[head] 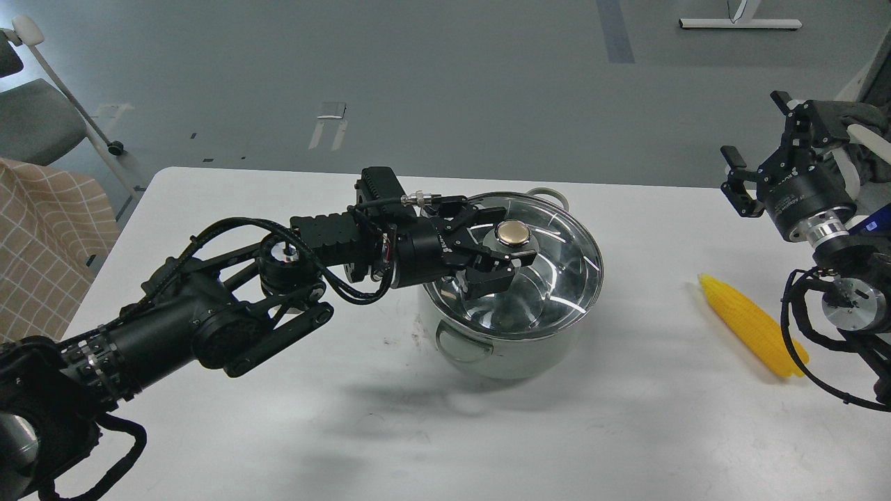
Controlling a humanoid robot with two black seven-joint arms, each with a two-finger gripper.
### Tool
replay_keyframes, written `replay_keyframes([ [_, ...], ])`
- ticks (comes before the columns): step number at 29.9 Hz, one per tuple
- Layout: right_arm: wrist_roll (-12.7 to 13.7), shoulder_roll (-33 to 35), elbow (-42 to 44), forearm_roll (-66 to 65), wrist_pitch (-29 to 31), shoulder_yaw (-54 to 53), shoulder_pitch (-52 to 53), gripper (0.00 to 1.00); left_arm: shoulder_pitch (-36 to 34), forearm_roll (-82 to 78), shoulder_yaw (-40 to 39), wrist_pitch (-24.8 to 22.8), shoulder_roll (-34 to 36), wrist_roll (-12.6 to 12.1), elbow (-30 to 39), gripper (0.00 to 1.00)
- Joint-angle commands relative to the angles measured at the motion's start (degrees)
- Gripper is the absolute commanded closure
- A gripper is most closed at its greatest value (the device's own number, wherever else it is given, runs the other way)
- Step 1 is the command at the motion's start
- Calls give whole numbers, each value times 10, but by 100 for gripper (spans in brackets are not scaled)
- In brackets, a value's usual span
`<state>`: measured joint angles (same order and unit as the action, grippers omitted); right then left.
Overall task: Open pot and put corn in
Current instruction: 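Grasp the lid knob with the left gripper and lift the lid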
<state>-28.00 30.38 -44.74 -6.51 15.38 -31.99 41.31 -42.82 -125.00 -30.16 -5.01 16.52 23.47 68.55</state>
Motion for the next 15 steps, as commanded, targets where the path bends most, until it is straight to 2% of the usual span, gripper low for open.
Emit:
replay_keyframes([
  [1,0,-1,1,0,0,0,0,2,0,0,-1,0,0,-1,0,51],
  [2,0,-1,0,0,0,0,0,2,0,0,-1,0,0,-2,0,61],
  [10,0,-1,0,0,-1,0,-4,2,-1,0,-3,0,2,-5,2,89],
  [15,0,0,0,0,-1,-1,-4,2,-10,0,-8,0,7,-4,16,90],
])
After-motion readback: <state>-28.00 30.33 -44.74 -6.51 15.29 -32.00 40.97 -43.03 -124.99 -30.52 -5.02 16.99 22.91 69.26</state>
